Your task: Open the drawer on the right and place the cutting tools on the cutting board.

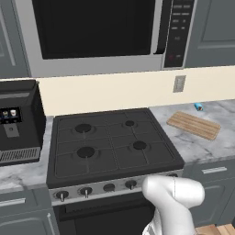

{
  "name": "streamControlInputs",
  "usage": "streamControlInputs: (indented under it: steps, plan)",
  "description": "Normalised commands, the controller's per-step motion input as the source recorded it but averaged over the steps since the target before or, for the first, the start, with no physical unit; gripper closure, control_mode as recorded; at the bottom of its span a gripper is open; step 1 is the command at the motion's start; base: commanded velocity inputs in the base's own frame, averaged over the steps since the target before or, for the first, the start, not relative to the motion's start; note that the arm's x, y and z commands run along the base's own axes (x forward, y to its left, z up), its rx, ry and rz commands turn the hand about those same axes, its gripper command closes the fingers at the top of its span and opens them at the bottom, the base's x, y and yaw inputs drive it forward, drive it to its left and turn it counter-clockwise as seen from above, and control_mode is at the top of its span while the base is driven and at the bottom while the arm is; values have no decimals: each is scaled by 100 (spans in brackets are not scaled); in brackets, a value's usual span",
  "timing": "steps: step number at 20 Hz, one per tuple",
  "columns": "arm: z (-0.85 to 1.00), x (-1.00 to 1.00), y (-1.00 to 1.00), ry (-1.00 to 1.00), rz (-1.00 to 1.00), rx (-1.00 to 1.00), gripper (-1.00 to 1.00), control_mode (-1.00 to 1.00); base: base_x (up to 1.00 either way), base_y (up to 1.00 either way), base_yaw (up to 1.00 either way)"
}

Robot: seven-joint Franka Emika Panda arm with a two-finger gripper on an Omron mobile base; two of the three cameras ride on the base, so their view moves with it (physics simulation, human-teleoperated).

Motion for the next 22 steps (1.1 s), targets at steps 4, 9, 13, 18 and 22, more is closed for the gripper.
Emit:
streamControlInputs:
  steps: [4,9,13,18,22]
  plan:
    - [-26,0,-25,0,-5,4,-100,-100,0,0,0]
    - [-41,0,-24,0,-3,0,-100,-100,0,0,0]
    - [-50,0,-32,0,0,0,-100,-100,0,0,0]
    - [-41,0,-13,0,0,0,-100,-100,0,0,0]
    - [-28,0,-3,0,0,2,-100,-100,0,0,0]
